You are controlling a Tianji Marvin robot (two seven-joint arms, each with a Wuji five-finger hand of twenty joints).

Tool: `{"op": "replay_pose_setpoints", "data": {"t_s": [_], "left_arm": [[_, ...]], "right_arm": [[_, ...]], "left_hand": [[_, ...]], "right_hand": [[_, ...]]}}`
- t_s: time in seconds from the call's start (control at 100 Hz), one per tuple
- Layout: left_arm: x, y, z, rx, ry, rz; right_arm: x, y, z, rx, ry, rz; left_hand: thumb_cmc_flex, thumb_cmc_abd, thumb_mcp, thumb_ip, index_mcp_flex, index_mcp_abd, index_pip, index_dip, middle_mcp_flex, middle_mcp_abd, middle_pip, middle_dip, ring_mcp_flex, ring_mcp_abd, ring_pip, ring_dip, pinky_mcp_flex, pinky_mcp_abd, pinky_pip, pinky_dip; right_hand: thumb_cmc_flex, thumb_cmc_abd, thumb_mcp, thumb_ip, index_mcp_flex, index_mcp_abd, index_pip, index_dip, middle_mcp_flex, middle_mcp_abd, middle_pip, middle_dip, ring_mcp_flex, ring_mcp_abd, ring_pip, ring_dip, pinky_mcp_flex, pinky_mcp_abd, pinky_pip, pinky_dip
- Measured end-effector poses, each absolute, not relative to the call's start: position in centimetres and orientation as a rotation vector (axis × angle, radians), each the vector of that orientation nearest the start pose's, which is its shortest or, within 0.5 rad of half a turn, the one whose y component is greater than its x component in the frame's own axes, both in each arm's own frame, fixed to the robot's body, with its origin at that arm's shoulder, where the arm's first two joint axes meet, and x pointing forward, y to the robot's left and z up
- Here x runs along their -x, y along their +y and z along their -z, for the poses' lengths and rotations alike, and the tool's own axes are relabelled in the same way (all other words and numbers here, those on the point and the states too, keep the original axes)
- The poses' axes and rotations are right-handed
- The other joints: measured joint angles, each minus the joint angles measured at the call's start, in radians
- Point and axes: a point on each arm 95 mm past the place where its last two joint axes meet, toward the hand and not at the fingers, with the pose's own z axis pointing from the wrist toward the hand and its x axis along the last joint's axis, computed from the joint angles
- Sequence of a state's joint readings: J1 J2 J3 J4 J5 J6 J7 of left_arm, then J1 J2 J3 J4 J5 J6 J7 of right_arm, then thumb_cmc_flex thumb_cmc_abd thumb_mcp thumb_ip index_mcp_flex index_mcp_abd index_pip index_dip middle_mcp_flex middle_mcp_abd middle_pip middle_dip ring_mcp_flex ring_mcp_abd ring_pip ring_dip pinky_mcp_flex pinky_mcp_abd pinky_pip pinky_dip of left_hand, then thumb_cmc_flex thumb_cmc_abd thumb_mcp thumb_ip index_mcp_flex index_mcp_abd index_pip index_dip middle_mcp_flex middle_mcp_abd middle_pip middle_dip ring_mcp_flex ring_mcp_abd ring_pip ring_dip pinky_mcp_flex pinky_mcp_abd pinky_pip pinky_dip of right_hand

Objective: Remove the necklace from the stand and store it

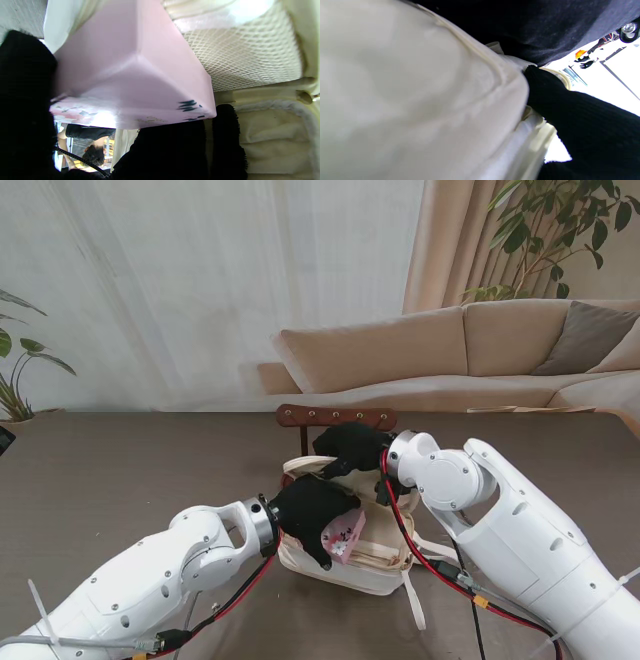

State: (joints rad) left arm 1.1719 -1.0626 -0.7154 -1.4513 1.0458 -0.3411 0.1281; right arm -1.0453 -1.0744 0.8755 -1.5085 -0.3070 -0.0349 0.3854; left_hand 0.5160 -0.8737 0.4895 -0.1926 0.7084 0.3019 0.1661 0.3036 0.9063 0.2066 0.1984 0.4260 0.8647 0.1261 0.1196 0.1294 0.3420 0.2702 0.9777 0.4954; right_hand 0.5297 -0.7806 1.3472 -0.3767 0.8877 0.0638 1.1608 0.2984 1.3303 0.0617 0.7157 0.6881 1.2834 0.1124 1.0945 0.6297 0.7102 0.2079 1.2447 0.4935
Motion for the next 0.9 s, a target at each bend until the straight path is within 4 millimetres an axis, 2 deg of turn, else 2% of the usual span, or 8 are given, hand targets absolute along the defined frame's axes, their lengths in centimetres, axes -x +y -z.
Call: {"op": "replay_pose_setpoints", "data": {"t_s": [0.13, 0.16, 0.18, 0.24, 0.29, 0.37, 0.44, 0.9], "left_arm": [[-41.03, -12.9, 31.21, 0.535, 1.971, 1.802], [-41.0, -12.88, 31.23, 0.537, 1.971, 1.802], [-40.98, -12.87, 31.23, 0.538, 1.97, 1.802], [-40.9, -12.85, 31.21, 0.541, 1.971, 1.798], [-40.83, -12.84, 31.21, 0.543, 1.97, 1.798], [-40.71, -12.81, 31.22, 0.548, 1.974, 1.795], [-40.63, -12.79, 31.18, 0.553, 1.977, 1.793], [-40.18, -12.52, 30.87, 0.543, 1.954, 1.799]], "right_arm": [[-47.73, 9.81, 22.83, -1.49, 1.858, -1.873], [-47.73, 9.81, 22.84, -1.491, 1.859, -1.874], [-47.73, 9.81, 22.84, -1.493, 1.859, -1.874], [-47.71, 9.83, 22.84, -1.498, 1.861, -1.876], [-47.7, 9.84, 22.85, -1.501, 1.864, -1.876], [-47.69, 9.85, 22.86, -1.502, 1.868, -1.874], [-47.68, 9.86, 22.86, -1.504, 1.87, -1.874], [-47.67, 9.89, 22.79, -1.515, 1.878, -1.877]], "left_hand": [[0.0, 0.029, 0.034, -0.001, -0.028, 0.023, -0.041, -0.054, -0.052, 0.019, -0.026, -0.052, -0.074, 0.008, -0.018, -0.005, -0.034, -0.007, -0.029, -0.027], [0.0, 0.093, 0.023, -0.002, -0.048, 0.038, -0.065, -0.064, -0.07, 0.028, -0.037, -0.072, -0.098, 0.012, -0.026, -0.007, -0.042, -0.01, -0.041, -0.038], [0.021, 0.195, 0.013, 0.0, -0.044, 0.031, -0.055, -0.086, -0.1, 0.038, -0.06, -0.088, -0.101, 0.013, -0.026, -0.01, -0.046, -0.01, -0.05, -0.04], [0.021, 0.222, 0.046, -0.001, -0.048, 0.039, -0.062, -0.119, -0.122, 0.053, -0.077, -0.107, -0.127, 0.016, -0.027, -0.011, -0.06, -0.012, -0.076, -0.055], [0.022, 0.266, 0.005, 0.0, -0.049, 0.039, -0.063, -0.13, -0.13, 0.054, -0.08, -0.12, -0.149, 0.019, -0.026, -0.011, -0.07, -0.012, -0.098, -0.069], [0.001, 0.229, 0.218, 0.0, -0.052, 0.044, -0.068, -0.142, -0.175, 0.067, -0.097, -0.142, -0.191, 0.026, -0.024, -0.011, -0.104, -0.012, -0.146, -0.096], [-0.018, 0.229, 0.277, 0.0, -0.061, 0.044, -0.067, -0.143, -0.187, 0.068, -0.102, -0.148, -0.215, 0.032, -0.022, -0.011, -0.118, -0.013, -0.169, -0.106], [-0.018, 0.244, 0.332, 0.001, -0.09, 0.008, -0.043, -0.142, -0.235, 0.051, -0.093, -0.171, -0.264, 0.035, -0.021, -0.011, -0.141, -0.016, -0.223, -0.13]], "right_hand": [[0.0, 0.0, 0.0, 0.0, 0.0, 0.0, 0.0, 0.0, 0.0, 0.0, 0.0, 0.0, 0.0, 0.0, 0.0, 0.0, 0.0, 0.0, 0.0, 0.0], [0.0, 0.0, 0.0, 0.0, 0.0, 0.0, 0.0, 0.0, 0.0, 0.0, 0.0, 0.0, 0.0, 0.0, 0.0, 0.0, 0.0, 0.0, 0.0, 0.0], [0.0, 0.0, 0.0, 0.0, 0.0, 0.0, 0.0, 0.0, 0.0, 0.0, 0.0, 0.0, 0.0, 0.0, 0.0, 0.0, 0.0, 0.0, 0.0, 0.0], [0.0, 0.0, 0.0, 0.0, 0.0, 0.0, 0.0, 0.0, 0.0, 0.0, 0.0, 0.0, 0.0, 0.0, 0.0, 0.0, 0.0, 0.0, 0.0, 0.0], [0.0, 0.0, 0.0, 0.0, 0.0, 0.0, 0.001, 0.001, 0.0, 0.0, 0.0, 0.0, 0.0, 0.0, 0.0, 0.0, 0.0, 0.0, 0.0, 0.0], [0.0, 0.0, 0.0, 0.0, 0.0, -0.001, 0.002, 0.001, 0.0, 0.0, 0.0, 0.0, 0.0, 0.0, 0.0, 0.0, 0.0, 0.0, 0.0, 0.0], [0.0, 0.0, 0.0, 0.0, 0.0, -0.002, 0.003, 0.001, 0.0, 0.0, 0.0, 0.0, 0.0, 0.0, 0.0, 0.0, 0.0, 0.0, 0.0, 0.0], [0.0, 0.0, -0.001, 0.0, 0.0, -0.02, 0.017, 0.004, 0.0, -0.001, 0.004, 0.002, 0.0, 0.0, 0.0, 0.0, 0.0, 0.0, 0.0, 0.0]]}}
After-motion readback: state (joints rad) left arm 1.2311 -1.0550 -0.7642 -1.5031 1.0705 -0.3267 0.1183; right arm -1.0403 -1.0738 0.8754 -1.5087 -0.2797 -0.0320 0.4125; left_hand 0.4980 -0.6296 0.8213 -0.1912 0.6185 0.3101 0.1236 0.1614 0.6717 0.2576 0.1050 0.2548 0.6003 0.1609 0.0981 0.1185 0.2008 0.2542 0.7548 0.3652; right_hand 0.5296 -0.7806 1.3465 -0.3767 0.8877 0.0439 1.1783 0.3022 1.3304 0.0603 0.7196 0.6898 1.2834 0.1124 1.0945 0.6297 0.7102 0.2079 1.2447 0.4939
